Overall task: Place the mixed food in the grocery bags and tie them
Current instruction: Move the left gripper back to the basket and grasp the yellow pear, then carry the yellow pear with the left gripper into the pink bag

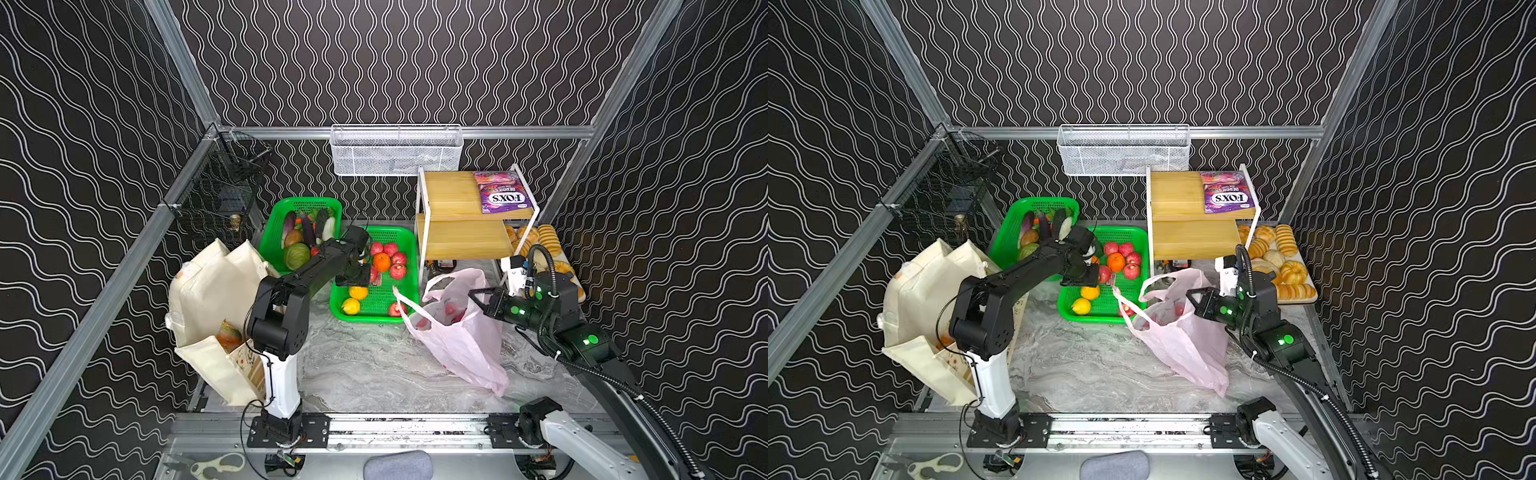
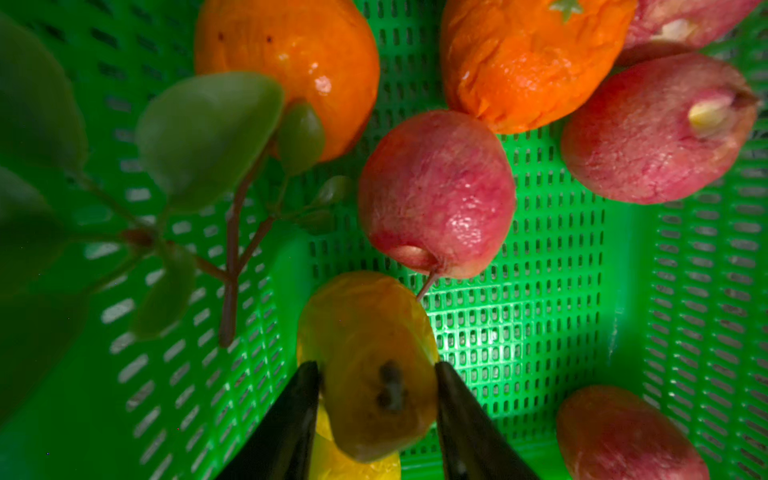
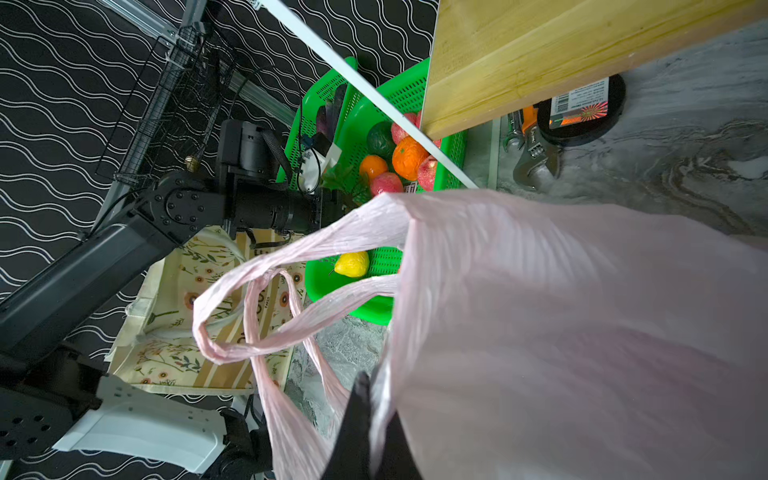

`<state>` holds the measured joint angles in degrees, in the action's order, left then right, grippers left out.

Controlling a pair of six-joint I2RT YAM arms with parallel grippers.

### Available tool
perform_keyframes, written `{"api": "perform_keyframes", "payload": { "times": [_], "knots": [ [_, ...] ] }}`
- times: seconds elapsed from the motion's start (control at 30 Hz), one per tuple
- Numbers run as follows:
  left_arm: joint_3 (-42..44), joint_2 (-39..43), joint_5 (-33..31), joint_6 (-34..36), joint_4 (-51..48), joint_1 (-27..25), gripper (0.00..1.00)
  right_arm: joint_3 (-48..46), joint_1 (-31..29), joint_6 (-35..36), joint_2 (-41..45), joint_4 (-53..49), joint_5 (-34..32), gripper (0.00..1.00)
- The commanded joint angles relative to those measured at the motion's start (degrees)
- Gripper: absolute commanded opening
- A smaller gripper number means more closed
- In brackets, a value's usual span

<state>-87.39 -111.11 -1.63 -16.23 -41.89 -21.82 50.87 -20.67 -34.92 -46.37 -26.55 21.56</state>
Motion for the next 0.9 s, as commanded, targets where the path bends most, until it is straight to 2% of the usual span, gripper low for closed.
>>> {"api": "perform_keyframes", "payload": {
  "times": [0.0, 0.13, 0.37, 0.53, 0.67, 0.87],
  "knots": [
    [1.16, 2.47, -1.95, 1.7, 1.56, -0.24, 0.39, -0.55, 0.01, 0.21, 0.35, 2.5, 0.88, 0.03],
    [3.19, 5.33, -1.9, 2.37, 2.99, -0.32, 0.33, -1.45, 0.01, -0.07, 0.39, 3.38, 1.36, 0.03],
    [3.63, 13.11, 1.53, 1.55, 3.14, -1.02, 0.34, -3.05, -0.03, -0.99, 1.26, 5.44, 2.9, 0.03],
    [3.04, 21.94, 12.77, 1.46, 6.49, -1.29, 0.36, -0.76, 0.01, 1.22, 1.11, 1.63, 1.22, 0.02],
    [9.33, 27.48, 24.83, -2.96, 11.71, -2.27, 0.35, 0.59, 0.01, 1.9, 0.82, 2.07, 2.34, 0.02],
    [15.26, 29.05, 31.89, -4.6, 12.12, -7.9, 0.35, -0.79, -0.06, -0.46, 0.35, 5.36, 1.67, 0.02]
  ]
}}
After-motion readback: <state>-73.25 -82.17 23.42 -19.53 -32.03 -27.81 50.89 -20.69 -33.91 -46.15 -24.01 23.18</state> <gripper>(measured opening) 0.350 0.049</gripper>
